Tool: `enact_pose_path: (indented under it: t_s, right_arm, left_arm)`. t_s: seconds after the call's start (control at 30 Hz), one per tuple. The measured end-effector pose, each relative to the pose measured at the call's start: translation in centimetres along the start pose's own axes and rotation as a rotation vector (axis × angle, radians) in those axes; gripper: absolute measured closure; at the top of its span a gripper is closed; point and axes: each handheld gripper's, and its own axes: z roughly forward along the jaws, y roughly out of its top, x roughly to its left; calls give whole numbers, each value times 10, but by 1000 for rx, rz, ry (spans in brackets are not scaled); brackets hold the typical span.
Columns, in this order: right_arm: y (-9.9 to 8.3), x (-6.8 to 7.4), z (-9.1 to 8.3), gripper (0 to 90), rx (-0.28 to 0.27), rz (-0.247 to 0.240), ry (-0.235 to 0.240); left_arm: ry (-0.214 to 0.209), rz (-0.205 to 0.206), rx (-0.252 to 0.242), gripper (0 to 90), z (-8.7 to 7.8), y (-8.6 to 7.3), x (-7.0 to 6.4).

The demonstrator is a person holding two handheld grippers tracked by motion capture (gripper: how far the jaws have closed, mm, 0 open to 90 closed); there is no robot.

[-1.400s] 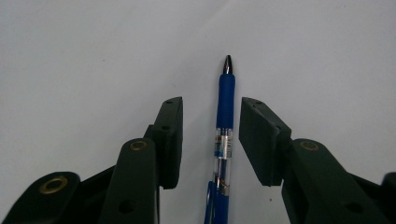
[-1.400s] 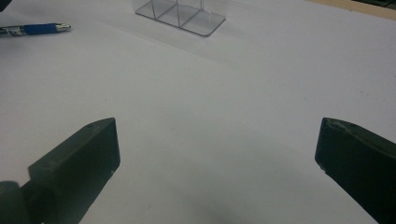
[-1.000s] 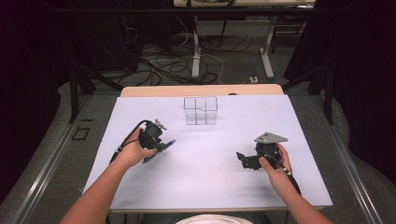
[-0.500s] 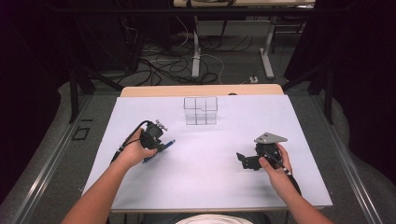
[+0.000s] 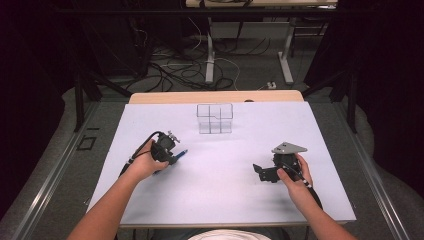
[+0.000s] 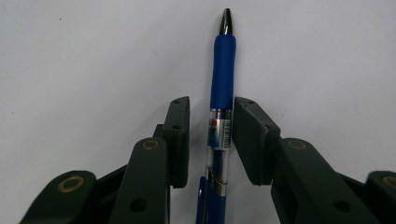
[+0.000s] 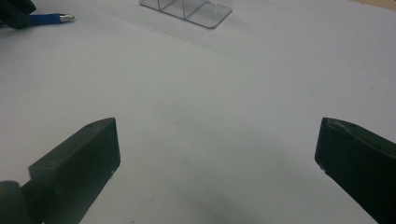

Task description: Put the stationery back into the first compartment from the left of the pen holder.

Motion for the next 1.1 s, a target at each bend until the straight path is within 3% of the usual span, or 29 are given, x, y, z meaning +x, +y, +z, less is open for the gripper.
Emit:
enact_pose_path:
  t_s: [0.27, 0.3, 0.87, 1.1]
  right_arm:
    - [0, 1, 0, 0, 11, -1, 4]
    - [0, 1, -1, 0, 25, -4, 4]
    - [0, 1, 0, 0, 13, -4, 6]
    - [-1, 0, 2, 0, 3, -13, 3]
  left_arm:
    - [-5, 10, 12, 712, 0, 1, -1]
    - [-9, -3, 6, 722, 1, 2, -2]
    - [7, 75, 55, 790, 1, 8, -8]
    - [6, 83, 53, 794, 1, 8, -9]
